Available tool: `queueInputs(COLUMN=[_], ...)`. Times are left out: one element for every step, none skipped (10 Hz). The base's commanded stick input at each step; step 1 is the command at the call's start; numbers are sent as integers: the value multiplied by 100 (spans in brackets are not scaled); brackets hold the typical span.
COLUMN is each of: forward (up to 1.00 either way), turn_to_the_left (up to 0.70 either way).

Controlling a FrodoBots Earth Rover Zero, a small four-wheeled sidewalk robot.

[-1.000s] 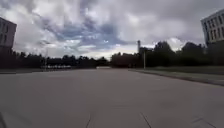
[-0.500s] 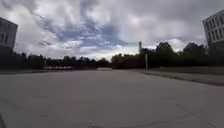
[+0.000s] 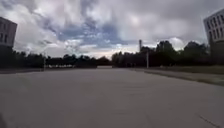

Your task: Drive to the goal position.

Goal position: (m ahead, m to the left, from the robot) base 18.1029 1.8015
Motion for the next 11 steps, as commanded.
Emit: queueInputs(forward=[100, 100, 100, 100, 100, 100, 100, 100, 100, 100, 100], turn_to_the_left=[0, 0, 0, 0, 0, 1, 2, 0, 0, 4, 0])
